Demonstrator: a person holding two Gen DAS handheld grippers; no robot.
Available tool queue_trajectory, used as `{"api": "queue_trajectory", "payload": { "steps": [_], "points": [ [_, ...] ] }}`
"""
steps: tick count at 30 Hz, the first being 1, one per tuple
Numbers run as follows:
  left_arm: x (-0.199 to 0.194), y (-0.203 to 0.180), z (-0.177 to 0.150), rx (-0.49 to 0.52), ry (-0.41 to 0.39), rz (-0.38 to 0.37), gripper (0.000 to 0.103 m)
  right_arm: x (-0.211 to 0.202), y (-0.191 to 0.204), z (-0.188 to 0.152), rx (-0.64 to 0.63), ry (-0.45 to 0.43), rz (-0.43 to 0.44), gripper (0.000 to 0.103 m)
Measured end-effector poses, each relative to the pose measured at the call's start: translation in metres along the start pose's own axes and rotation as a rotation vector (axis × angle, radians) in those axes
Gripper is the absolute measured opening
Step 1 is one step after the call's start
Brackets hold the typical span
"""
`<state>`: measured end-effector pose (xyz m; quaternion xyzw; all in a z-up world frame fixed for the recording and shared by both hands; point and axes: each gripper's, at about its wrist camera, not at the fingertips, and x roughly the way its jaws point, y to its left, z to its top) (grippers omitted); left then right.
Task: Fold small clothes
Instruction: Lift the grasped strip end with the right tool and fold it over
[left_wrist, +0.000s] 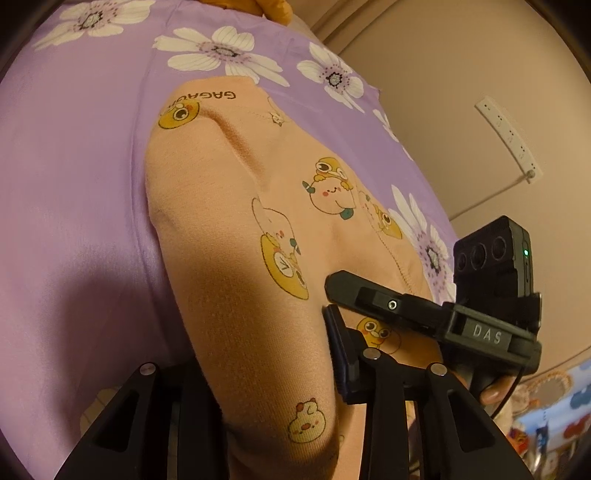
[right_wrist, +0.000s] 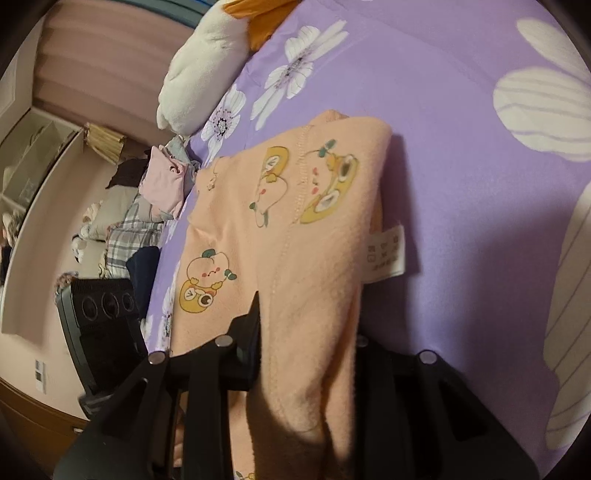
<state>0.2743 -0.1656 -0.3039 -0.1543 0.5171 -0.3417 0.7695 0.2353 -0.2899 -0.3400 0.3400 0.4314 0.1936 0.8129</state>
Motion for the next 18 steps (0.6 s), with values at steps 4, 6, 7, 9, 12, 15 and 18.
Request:
{"api": "queue_trajectory", "payload": {
  "steps": [4, 6, 7, 9, 12, 15, 18],
  "points": [
    [-0.006, -0.004, 0.006, -0.013, 0.02, -0.006, 0.031, -0.004, 0.007, 0.001, -0.025, -0.019, -0.005, 0.027],
    [-0.015, -0.009, 0.006, -0.008, 0.002, -0.01, 0.031, -0.009, 0.011, 0.001, -0.034, -0.032, 0.014, 0.027],
    [-0.022, -0.014, 0.006, -0.003, -0.011, -0.014, 0.03, -0.011, 0.014, 0.0, -0.037, -0.042, 0.025, 0.027],
    [-0.04, -0.029, 0.009, 0.023, -0.039, 0.001, 0.03, -0.021, 0.022, -0.001, -0.044, -0.078, 0.06, 0.027],
    [-0.077, -0.049, 0.009, 0.076, -0.096, 0.016, 0.03, -0.039, 0.046, -0.003, -0.086, -0.137, 0.094, 0.027],
    [-0.131, -0.068, 0.009, 0.13, -0.196, -0.014, 0.03, -0.064, 0.085, -0.006, -0.167, -0.209, 0.148, 0.027],
    [-0.171, -0.075, 0.008, 0.134, -0.255, -0.027, 0.03, -0.088, 0.133, -0.007, -0.25, -0.275, 0.19, 0.027]
  ]
}}
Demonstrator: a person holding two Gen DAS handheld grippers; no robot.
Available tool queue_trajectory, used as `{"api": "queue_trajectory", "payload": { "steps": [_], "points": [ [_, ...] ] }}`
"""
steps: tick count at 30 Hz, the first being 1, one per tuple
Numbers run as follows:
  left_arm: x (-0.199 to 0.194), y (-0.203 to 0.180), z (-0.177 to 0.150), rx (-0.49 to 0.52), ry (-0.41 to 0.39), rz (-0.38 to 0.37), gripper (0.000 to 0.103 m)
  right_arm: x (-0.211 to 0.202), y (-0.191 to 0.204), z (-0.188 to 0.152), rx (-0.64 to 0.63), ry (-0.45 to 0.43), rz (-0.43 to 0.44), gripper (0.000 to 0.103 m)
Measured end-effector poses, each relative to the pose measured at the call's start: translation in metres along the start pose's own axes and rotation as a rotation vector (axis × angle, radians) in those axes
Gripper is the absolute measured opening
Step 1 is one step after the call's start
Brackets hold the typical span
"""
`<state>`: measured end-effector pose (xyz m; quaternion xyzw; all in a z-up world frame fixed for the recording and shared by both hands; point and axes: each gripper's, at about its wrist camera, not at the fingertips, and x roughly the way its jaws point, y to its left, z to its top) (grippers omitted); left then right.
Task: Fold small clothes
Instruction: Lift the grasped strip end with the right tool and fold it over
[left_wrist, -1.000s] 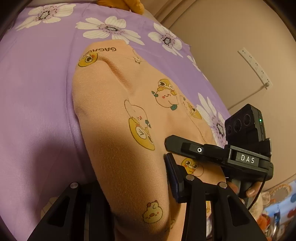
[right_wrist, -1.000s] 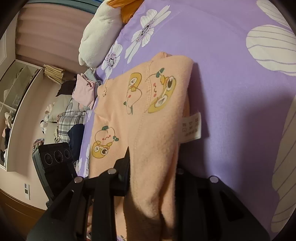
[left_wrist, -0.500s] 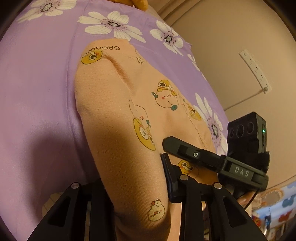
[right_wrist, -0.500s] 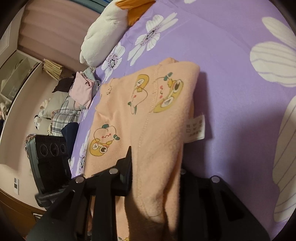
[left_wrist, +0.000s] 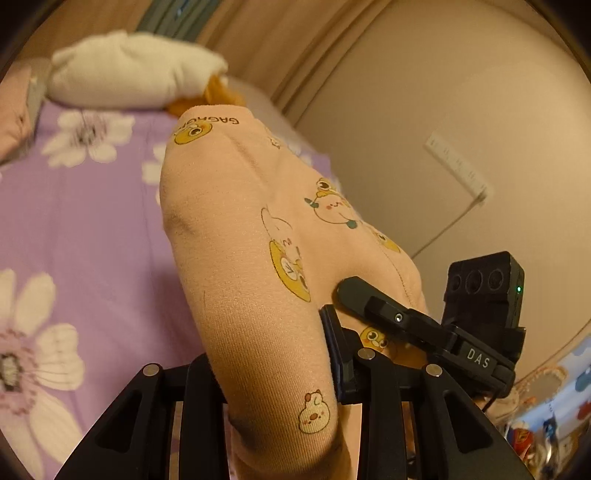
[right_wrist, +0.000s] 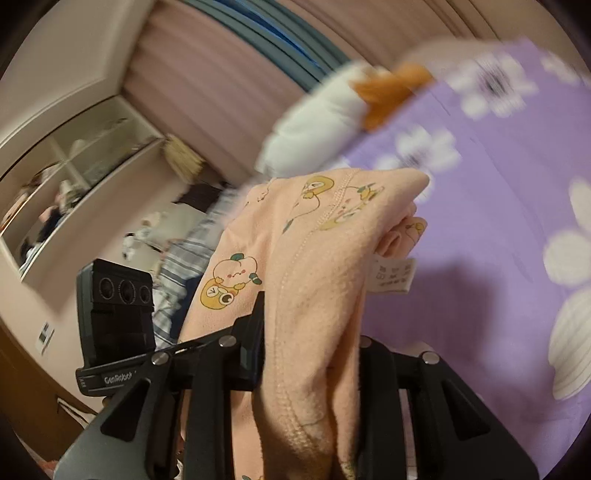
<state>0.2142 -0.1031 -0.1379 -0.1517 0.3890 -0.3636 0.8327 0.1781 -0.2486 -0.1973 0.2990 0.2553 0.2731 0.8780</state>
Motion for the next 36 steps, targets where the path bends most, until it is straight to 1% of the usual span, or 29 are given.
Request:
{"api": "queue_trajectory", "payload": {
  "steps": [2, 4, 5, 9, 11, 13, 15, 20, 24, 25, 27, 28, 30, 32, 34, 36],
  "points": [
    [-0.022, -0.002, 0.005, 0.001, -0.037, 0.007, 0.03, -0.002, 0.025, 0.007, -0.053, -0.013, 0.014, 0.027],
    [-0.041, 0.0, 0.007, -0.01, -0.073, 0.034, 0.03, 0.002, 0.05, 0.014, -0.108, -0.017, 0.014, 0.027],
    [-0.05, 0.001, 0.007, -0.006, -0.09, 0.049, 0.03, 0.005, 0.055, 0.016, -0.111, -0.014, 0.019, 0.028],
    [-0.067, 0.006, 0.002, -0.003, -0.107, 0.115, 0.03, 0.022, 0.077, 0.016, -0.15, 0.013, 0.036, 0.028],
    [-0.074, 0.011, -0.003, -0.006, -0.112, 0.161, 0.03, 0.031, 0.086, 0.013, -0.176, 0.034, 0.031, 0.028],
    [-0.079, 0.018, -0.005, -0.013, -0.127, 0.19, 0.03, 0.044, 0.093, 0.011, -0.196, 0.054, 0.02, 0.028],
    [-0.079, 0.022, -0.003, -0.011, -0.136, 0.212, 0.03, 0.048, 0.097, 0.009, -0.209, 0.064, 0.018, 0.028],
    [-0.081, 0.037, 0.005, -0.042, -0.128, 0.203, 0.03, 0.06, 0.103, 0.009, -0.22, 0.069, 0.025, 0.028],
    [-0.087, 0.032, 0.017, -0.051, -0.125, 0.253, 0.03, 0.067, 0.108, 0.011, -0.197, 0.072, 0.032, 0.028],
    [-0.089, 0.029, 0.022, -0.043, -0.136, 0.271, 0.03, 0.069, 0.109, 0.014, -0.189, 0.074, 0.03, 0.028],
    [-0.089, 0.026, 0.028, -0.02, -0.142, 0.279, 0.03, 0.072, 0.114, 0.019, -0.174, 0.075, 0.028, 0.028],
    [-0.09, 0.026, 0.032, -0.032, -0.146, 0.271, 0.03, 0.072, 0.117, 0.025, -0.169, 0.068, 0.022, 0.028],
    [-0.093, 0.033, 0.036, -0.079, -0.176, 0.226, 0.03, 0.069, 0.123, 0.03, -0.183, 0.056, 0.01, 0.028],
    [-0.092, 0.042, 0.039, -0.094, -0.203, 0.201, 0.03, 0.069, 0.128, 0.038, -0.19, 0.046, 0.0, 0.028],
    [-0.086, 0.045, 0.039, -0.07, -0.185, 0.216, 0.03, 0.072, 0.129, 0.044, -0.191, 0.038, -0.004, 0.028],
    [-0.081, 0.042, 0.04, -0.033, -0.153, 0.259, 0.03, 0.076, 0.125, 0.043, -0.196, 0.025, -0.01, 0.028]
  ]
}}
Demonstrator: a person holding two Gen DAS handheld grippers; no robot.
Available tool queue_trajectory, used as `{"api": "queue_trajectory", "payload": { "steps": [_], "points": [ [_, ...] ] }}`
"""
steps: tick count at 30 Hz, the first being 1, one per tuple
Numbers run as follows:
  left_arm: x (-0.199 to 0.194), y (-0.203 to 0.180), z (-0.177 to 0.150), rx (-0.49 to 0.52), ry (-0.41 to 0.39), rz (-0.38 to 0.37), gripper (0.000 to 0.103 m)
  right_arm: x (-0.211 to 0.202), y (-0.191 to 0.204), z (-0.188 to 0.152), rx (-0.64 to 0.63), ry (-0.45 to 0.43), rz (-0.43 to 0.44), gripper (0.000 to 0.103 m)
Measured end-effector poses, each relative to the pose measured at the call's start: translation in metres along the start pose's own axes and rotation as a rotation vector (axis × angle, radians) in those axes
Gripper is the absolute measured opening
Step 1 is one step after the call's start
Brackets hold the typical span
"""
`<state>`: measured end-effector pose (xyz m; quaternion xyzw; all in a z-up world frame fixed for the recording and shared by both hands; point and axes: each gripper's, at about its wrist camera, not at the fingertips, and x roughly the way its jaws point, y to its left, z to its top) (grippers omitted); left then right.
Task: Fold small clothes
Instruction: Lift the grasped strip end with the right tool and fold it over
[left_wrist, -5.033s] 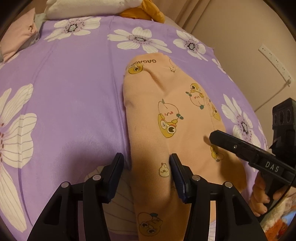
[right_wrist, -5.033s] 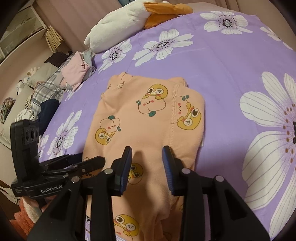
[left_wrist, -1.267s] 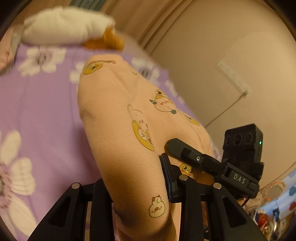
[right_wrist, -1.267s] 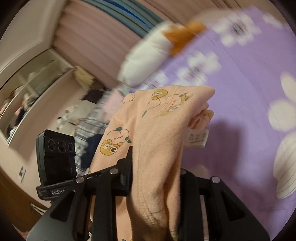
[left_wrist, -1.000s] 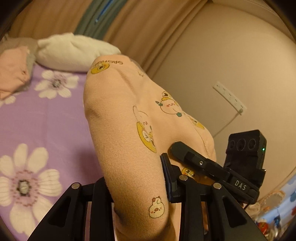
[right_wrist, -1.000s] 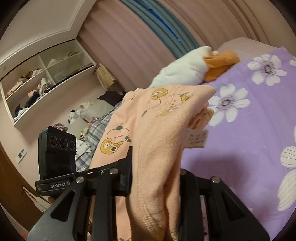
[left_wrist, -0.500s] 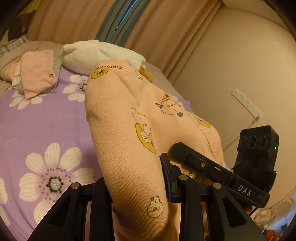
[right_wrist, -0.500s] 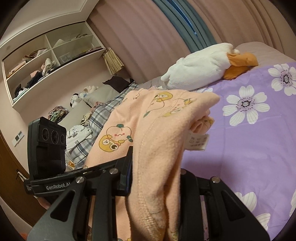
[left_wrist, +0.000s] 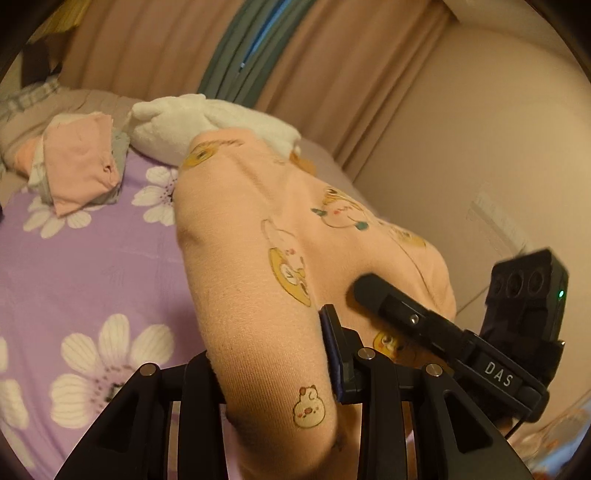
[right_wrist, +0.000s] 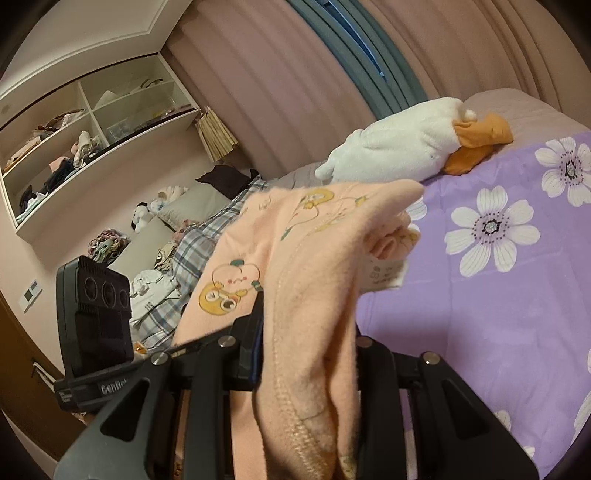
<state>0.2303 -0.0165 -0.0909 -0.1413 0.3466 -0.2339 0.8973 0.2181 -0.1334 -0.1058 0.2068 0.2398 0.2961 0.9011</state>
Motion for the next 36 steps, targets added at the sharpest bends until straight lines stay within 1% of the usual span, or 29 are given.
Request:
{"api": "queue_trajectory", "payload": {
  "steps": [2, 5, 6, 8, 12, 15, 17, 19, 22, 25, 27, 29, 32, 34, 36],
  "points": [
    [0.003, 0.0, -0.001, 0.0, -0.006, 0.034, 0.03, 0.008, -0.004, -0.004, -0.024, 0.008, 0.002, 0.028],
    [0.004, 0.002, 0.0, -0.033, -0.009, 0.024, 0.03, 0.012, -0.013, -0.006, 0.015, 0.014, 0.015, 0.028],
    [0.005, 0.0, 0.0, -0.014, -0.006, 0.021, 0.03, 0.01, -0.014, -0.007, 0.016, 0.004, 0.015, 0.028],
    [0.005, -0.006, -0.002, 0.027, -0.017, 0.042, 0.03, 0.005, -0.014, -0.009, 0.021, -0.012, 0.013, 0.028],
    [0.01, -0.012, -0.003, 0.062, -0.024, 0.079, 0.03, 0.002, -0.015, -0.01, 0.012, -0.021, 0.013, 0.028],
    [0.017, -0.006, -0.001, 0.048, -0.021, 0.062, 0.03, 0.003, -0.018, -0.01, 0.024, -0.032, -0.006, 0.028],
    [0.023, 0.002, -0.001, 0.025, -0.009, 0.046, 0.03, 0.006, -0.018, -0.012, 0.004, -0.038, -0.026, 0.028],
    [0.03, 0.011, -0.001, 0.008, 0.009, 0.042, 0.03, 0.013, -0.019, -0.014, -0.004, -0.026, -0.049, 0.028],
    [0.039, 0.023, -0.002, -0.01, 0.012, 0.056, 0.03, 0.025, -0.026, -0.016, 0.008, -0.009, -0.062, 0.028],
    [0.052, 0.033, -0.007, -0.029, 0.026, 0.062, 0.03, 0.039, -0.041, -0.021, 0.066, 0.016, -0.054, 0.028],
    [0.063, 0.04, -0.01, -0.042, 0.035, 0.053, 0.03, 0.046, -0.05, -0.024, 0.097, 0.034, -0.053, 0.028],
    [0.072, 0.046, -0.013, -0.059, 0.051, 0.045, 0.03, 0.052, -0.058, -0.028, 0.108, 0.047, -0.071, 0.028],
    [0.082, 0.052, -0.017, -0.071, 0.054, 0.04, 0.03, 0.061, -0.07, -0.033, 0.125, 0.073, -0.092, 0.028],
    [0.091, 0.056, -0.022, -0.079, 0.07, 0.056, 0.03, 0.067, -0.078, -0.037, 0.144, 0.09, -0.108, 0.028],
    [0.1, 0.057, -0.025, -0.073, 0.088, 0.088, 0.03, 0.073, -0.084, -0.041, 0.158, 0.103, -0.117, 0.028]
  ]
}}
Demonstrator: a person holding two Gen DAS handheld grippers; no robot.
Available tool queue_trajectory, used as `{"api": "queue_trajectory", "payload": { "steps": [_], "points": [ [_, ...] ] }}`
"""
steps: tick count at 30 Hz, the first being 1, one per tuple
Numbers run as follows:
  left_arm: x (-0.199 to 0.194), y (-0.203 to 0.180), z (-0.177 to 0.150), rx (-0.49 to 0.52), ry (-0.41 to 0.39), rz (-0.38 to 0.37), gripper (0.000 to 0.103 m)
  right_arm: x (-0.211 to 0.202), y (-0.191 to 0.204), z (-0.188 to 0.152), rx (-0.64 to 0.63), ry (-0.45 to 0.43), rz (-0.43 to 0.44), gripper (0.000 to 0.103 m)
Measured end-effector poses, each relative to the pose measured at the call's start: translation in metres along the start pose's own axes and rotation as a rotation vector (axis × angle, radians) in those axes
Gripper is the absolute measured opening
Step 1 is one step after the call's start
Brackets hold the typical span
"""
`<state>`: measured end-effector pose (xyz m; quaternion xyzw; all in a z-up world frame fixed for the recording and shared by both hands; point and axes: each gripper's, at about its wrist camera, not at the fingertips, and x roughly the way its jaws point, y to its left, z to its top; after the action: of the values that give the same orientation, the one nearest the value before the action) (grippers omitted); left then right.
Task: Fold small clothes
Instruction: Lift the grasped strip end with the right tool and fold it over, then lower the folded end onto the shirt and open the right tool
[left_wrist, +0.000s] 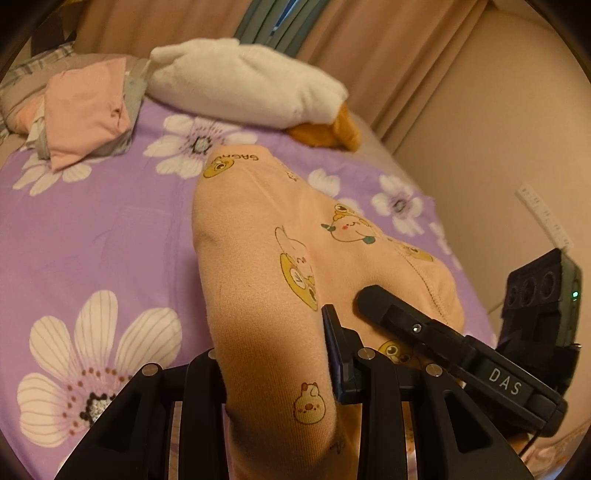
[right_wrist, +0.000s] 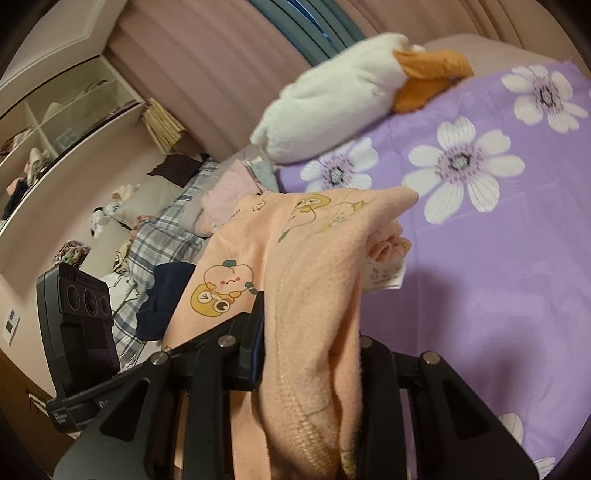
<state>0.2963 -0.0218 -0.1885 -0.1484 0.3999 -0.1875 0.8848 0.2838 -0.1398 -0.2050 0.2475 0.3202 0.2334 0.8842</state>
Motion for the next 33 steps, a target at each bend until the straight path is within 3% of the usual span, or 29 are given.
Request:
{"api": "queue_trajectory", "payload": {
  "steps": [5, 10, 13, 16, 17, 19, 23, 26, 29, 31, 33],
  "points": [
    [0.028, 0.009, -0.01, 0.048, 0.054, 0.063, 0.03, 0.029, -0.015, -0.01, 0.002, 0.059, -0.064, 0.028],
    [0.055, 0.044, -0.017, -0.069, 0.168, 0.027, 0.03, 0.057, -0.036, -0.023, 0.045, 0.14, -0.11, 0.028],
    [0.068, 0.048, -0.026, -0.037, 0.225, 0.056, 0.031, 0.07, -0.05, -0.033, 0.073, 0.208, -0.143, 0.028],
    [0.08, 0.049, -0.037, 0.032, 0.261, 0.12, 0.051, 0.079, -0.054, -0.041, 0.076, 0.27, -0.197, 0.029],
    [0.08, 0.051, -0.038, 0.035, 0.252, 0.114, 0.051, 0.08, -0.055, -0.043, 0.072, 0.282, -0.212, 0.03],
    [0.076, 0.058, -0.037, 0.0, 0.259, 0.084, 0.051, 0.081, -0.059, -0.045, 0.075, 0.286, -0.233, 0.032],
    [0.067, 0.077, -0.032, -0.106, 0.281, 0.058, 0.051, 0.076, -0.079, -0.045, 0.192, 0.29, -0.181, 0.033],
    [0.035, 0.086, -0.025, -0.177, 0.216, 0.155, 0.051, 0.061, -0.082, -0.04, 0.217, 0.279, -0.184, 0.034],
    [-0.012, 0.077, -0.016, -0.13, 0.012, 0.301, 0.051, 0.033, -0.071, -0.027, 0.169, 0.176, -0.222, 0.029],
    [-0.03, 0.073, -0.015, -0.104, -0.041, 0.259, 0.051, 0.015, -0.066, -0.017, 0.146, 0.102, -0.197, 0.024],
    [-0.029, 0.074, -0.016, -0.129, -0.03, 0.148, 0.051, 0.004, -0.065, -0.011, 0.167, 0.063, -0.119, 0.018]
  ]
}}
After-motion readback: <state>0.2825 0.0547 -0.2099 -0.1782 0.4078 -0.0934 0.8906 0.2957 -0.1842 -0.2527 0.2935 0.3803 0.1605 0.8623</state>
